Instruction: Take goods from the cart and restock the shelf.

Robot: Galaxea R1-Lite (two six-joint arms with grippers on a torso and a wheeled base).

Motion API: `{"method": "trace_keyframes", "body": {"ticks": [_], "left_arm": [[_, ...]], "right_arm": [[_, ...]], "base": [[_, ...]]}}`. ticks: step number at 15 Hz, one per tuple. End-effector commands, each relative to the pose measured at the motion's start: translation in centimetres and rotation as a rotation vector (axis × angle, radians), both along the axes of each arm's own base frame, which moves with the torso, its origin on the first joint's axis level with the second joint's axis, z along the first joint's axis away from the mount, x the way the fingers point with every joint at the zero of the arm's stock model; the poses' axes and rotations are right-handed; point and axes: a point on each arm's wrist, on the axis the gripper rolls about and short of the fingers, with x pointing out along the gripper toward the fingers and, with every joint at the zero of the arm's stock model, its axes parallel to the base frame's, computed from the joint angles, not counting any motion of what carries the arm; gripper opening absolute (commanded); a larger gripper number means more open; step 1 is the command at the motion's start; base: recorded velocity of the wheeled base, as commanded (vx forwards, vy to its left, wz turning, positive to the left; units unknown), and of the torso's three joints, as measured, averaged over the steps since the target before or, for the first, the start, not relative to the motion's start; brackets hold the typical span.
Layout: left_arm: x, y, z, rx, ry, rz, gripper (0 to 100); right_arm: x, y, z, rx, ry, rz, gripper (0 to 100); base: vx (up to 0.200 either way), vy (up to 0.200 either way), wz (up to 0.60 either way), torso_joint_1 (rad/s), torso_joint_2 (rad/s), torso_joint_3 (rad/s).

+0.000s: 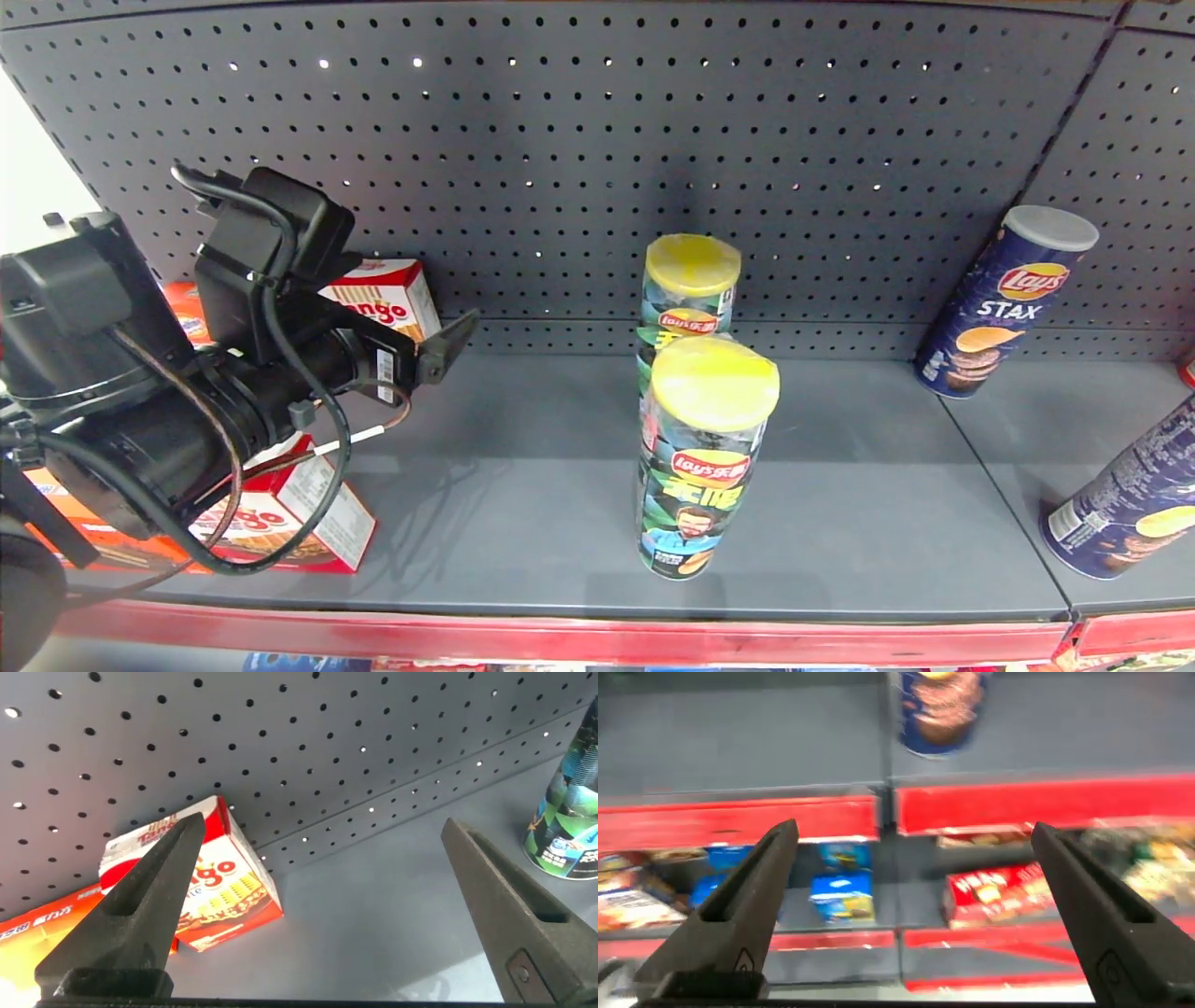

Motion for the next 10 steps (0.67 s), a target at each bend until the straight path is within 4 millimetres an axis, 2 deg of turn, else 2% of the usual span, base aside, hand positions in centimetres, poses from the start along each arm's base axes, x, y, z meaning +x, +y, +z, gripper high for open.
{"method": "trace_keyframes", "body": {"ticks": [1, 4, 6, 10], "left_arm": [[0.0, 0.0, 0.1, -0.002, -0.005, 0.000, 100], [-0.2, -0.1, 0.0, 0.000, 0.000, -0.006, 100], [-0.1, -0.2, 0.3, -0.004, -0.009, -0.008, 100], [-0.6, 0.0, 0.5, -0.009, -0.020, -0.008, 100]], "right_arm": [[0.6, 0.1, 0.0, -0.008, 0.090, -0.091, 100], [-0.3, 0.2, -0.2, -0.053, -0.024, 0.076, 100], [-0.9, 0.3, -0.3, -0.044, -0.104, 0.045, 100], [-0.9, 0.4, -0.3, -0.040, -0.105, 0.086, 100]], "base": [[0.000, 0.000, 0.00, 0.000, 0.00, 0.000], [0.000, 0.000, 0.00, 0.000, 0.00, 0.000], [0.000, 0.000, 0.00, 0.000, 0.00, 0.000], [0.000, 0.000, 0.00, 0.000, 0.00, 0.000]]}}
